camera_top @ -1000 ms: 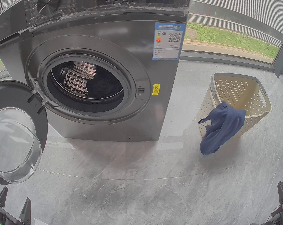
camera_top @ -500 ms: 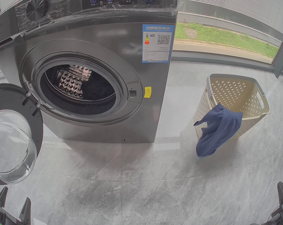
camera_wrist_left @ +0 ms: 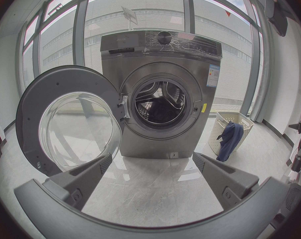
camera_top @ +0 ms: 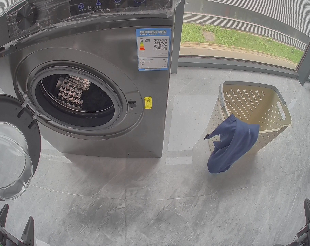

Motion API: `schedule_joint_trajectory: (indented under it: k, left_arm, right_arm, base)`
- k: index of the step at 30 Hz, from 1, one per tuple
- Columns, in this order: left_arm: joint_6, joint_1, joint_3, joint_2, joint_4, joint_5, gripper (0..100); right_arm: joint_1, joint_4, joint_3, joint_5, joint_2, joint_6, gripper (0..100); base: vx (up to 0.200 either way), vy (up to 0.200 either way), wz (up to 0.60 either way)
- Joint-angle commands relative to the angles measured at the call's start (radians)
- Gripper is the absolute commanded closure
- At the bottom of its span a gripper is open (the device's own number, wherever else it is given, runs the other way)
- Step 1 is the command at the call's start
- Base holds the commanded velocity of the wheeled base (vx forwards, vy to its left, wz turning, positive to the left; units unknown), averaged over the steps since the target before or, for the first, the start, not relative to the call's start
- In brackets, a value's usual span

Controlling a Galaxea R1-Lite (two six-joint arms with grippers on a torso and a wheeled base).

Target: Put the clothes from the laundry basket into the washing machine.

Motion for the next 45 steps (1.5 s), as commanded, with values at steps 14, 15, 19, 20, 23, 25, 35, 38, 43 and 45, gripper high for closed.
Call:
schedule_joint_trajectory:
  k: [14,15,19,20,23,25,35,38,43,45]
  left_arm:
    - [-0.005,0.0,0.018,-0.016,0.0,0.002,0]
    - [-0.005,0.0,0.018,-0.016,0.0,0.002,0]
    - [-0.003,0.0,0.018,-0.016,0.0,0.001,0]
    - [-0.001,0.002,0.018,-0.016,0.0,0.001,0]
    - [-0.001,0.0,0.018,-0.016,0.0,0.001,0]
    - [-0.001,0.002,0.018,-0.016,0.0,0.001,0]
    - [-0.003,0.0,0.018,-0.016,0.0,0.002,0]
    - [0.0,0.0,0.018,-0.016,0.0,0.001,0]
    - [0.0,0.0,0.018,-0.016,0.0,0.001,0]
    - [-0.003,0.0,0.018,-0.016,0.0,0.001,0]
  right_arm:
    - [0.0,0.0,0.018,0.001,-0.016,0.0,100]
    - [0.0,0.0,0.018,0.001,-0.016,0.0,100]
    - [0.0,0.0,0.018,0.001,-0.016,0.0,100]
    - [0.0,0.0,0.018,0.001,-0.016,0.0,100]
    - [0.0,0.0,0.018,0.001,-0.016,0.0,100]
    - [0.0,0.0,0.018,0.001,-0.016,0.0,100]
    - [0.0,0.0,0.018,0.001,-0.016,0.0,100]
    - [0.0,0.0,0.018,0.001,-0.016,0.0,100]
    - [0.0,0.0,0.018,0.001,-0.016,0.0,100]
    - [0.0,0.0,0.018,0.001,-0.016,0.0,100]
  base:
    - [0.0,-0.2,0.0]
    - [0.0,0.0,0.0]
    - [0.0,0.0,0.0]
    - [0.0,-0.2,0.0]
    - [0.0,-0.2,0.0]
    - [0.0,-0.2,0.0]
    - [0.0,-0.14,0.0]
    - [0.0,0.0,0.0]
    - [0.0,0.0,0.0]
    - [0.0,0.0,0.0]
